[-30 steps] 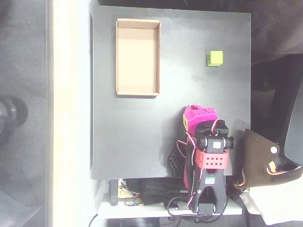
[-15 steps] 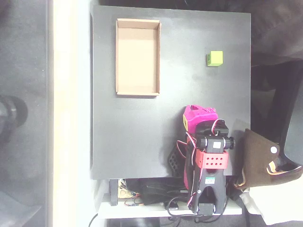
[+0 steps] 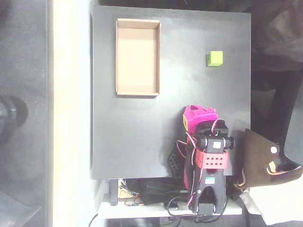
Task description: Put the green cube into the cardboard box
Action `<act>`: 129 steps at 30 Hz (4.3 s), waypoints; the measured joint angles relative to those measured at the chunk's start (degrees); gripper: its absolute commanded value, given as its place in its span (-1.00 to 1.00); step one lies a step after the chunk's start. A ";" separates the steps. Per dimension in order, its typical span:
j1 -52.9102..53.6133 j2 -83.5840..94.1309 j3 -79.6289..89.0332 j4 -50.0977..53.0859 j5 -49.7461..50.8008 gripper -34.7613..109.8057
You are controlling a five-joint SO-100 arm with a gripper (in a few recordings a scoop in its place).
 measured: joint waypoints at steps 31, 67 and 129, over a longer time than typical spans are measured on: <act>0.18 -22.32 -30.85 0.79 -0.88 -0.49; 8.70 -90.88 -94.31 -23.20 -0.88 -0.49; 7.91 -110.48 -72.86 -25.93 -0.62 0.00</act>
